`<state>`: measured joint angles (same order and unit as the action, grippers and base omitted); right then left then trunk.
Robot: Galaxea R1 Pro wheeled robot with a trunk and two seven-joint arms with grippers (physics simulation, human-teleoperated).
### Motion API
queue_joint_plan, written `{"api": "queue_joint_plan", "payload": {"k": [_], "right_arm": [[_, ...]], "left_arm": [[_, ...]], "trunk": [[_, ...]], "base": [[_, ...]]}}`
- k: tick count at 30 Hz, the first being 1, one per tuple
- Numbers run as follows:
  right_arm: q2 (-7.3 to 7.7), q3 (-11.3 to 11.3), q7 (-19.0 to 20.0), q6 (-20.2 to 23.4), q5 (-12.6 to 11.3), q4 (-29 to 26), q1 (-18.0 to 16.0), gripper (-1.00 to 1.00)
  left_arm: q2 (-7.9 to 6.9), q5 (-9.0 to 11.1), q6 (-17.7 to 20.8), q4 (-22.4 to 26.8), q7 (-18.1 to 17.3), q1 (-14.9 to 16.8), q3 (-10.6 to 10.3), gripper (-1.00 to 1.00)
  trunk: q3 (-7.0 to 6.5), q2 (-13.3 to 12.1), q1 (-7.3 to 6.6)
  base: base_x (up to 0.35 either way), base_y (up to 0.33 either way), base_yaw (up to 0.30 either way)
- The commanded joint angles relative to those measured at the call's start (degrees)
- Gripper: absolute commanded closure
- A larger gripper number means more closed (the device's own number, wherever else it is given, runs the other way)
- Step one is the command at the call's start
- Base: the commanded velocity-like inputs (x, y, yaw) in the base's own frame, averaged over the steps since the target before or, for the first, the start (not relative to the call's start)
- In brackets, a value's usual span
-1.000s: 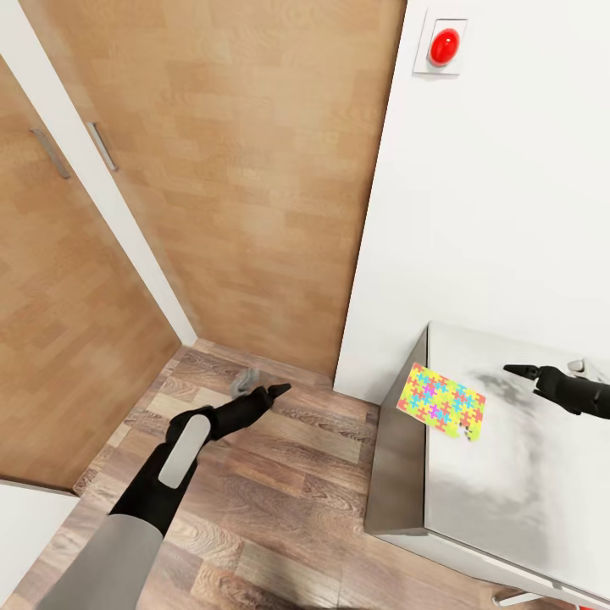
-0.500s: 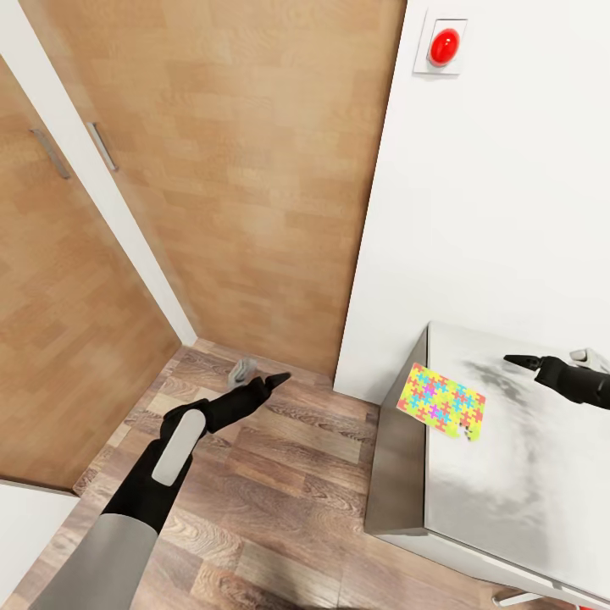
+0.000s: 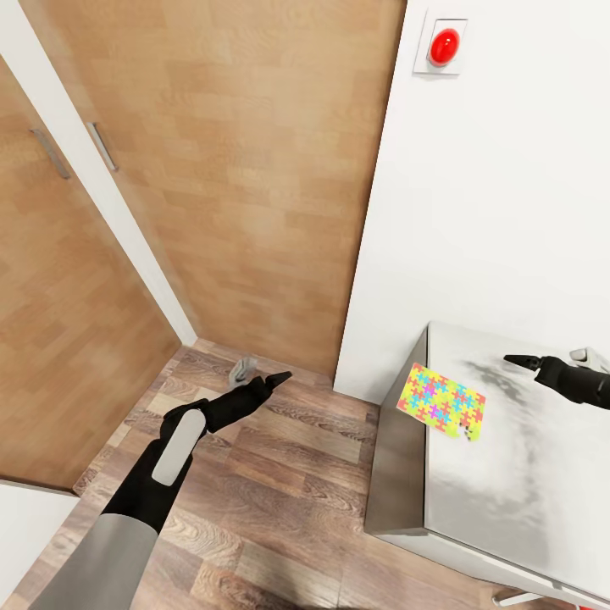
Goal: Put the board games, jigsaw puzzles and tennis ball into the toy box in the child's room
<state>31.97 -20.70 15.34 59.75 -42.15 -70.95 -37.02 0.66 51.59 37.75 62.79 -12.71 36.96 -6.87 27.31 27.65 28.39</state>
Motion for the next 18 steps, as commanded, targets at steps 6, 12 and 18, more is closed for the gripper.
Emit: {"api": "queue_joint_plan", "payload": {"k": [6, 12, 18], "right_arm": [[0.09, -0.18, 0.93, 0.25, 0.6, 0.34, -0.39, -1.0], [1.07, -1.22, 2.02, 0.25, 0.57, 2.26, -2.27, -1.0], [1.87, -2.14, 2.68, -0.17, 0.57, 4.19, -3.45, -1.0]], "left_arm": [[0.35, -0.23, -0.05, -0.32, 0.27, 0.37, -0.26, -1.0], [2.28, 1.19, -0.55, -2.25, 2.19, 1.22, 0.84, -1.0], [4.22, 3.07, -0.74, -4.19, 4.12, 1.85, 1.64, -1.0]], "trunk": [[0.25, 0.48, 0.24], [1.33, 2.89, 1.56], [2.41, 5.29, 2.88]], "base": [[0.0, 0.0, 0.0], [0.0, 0.0, 0.0], [0.0, 0.0, 0.0]]}}
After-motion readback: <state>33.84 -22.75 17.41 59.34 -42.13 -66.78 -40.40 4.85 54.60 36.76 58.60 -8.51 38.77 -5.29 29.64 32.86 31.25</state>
